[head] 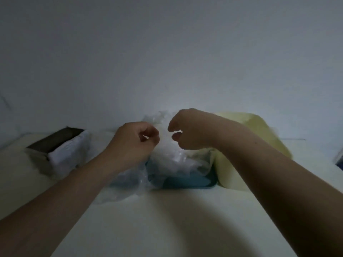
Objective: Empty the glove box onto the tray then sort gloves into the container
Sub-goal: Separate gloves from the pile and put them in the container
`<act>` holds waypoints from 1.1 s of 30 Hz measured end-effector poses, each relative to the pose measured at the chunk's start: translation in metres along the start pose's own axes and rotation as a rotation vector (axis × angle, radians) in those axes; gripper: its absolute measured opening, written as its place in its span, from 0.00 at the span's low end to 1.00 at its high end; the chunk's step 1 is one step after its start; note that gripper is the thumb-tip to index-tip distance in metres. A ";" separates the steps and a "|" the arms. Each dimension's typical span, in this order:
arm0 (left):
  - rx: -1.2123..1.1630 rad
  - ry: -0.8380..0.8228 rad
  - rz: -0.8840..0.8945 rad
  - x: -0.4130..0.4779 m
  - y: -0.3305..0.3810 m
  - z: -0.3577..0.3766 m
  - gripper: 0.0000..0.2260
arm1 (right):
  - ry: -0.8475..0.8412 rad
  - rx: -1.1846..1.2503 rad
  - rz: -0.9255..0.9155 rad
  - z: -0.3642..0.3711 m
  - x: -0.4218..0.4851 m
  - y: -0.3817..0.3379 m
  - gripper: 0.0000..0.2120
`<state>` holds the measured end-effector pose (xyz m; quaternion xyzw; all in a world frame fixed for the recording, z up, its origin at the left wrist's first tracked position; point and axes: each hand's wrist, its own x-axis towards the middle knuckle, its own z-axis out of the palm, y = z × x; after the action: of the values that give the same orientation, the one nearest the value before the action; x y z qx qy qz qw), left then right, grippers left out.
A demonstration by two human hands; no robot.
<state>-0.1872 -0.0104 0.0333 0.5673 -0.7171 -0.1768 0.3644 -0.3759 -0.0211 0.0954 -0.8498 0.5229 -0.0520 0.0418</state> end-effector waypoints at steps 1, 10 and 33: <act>0.057 0.004 0.002 -0.007 -0.012 -0.008 0.07 | -0.021 0.038 -0.045 0.011 0.004 -0.013 0.14; 0.431 -0.124 -0.292 -0.062 -0.105 -0.050 0.21 | -0.134 0.296 -0.014 0.103 0.039 -0.059 0.18; -0.427 -0.151 -0.161 -0.020 -0.096 -0.077 0.13 | 0.078 1.118 -0.024 0.104 0.062 -0.052 0.17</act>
<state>-0.0635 -0.0079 0.0146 0.5178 -0.6411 -0.3947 0.4063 -0.2887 -0.0513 0.0011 -0.7015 0.4072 -0.3532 0.4661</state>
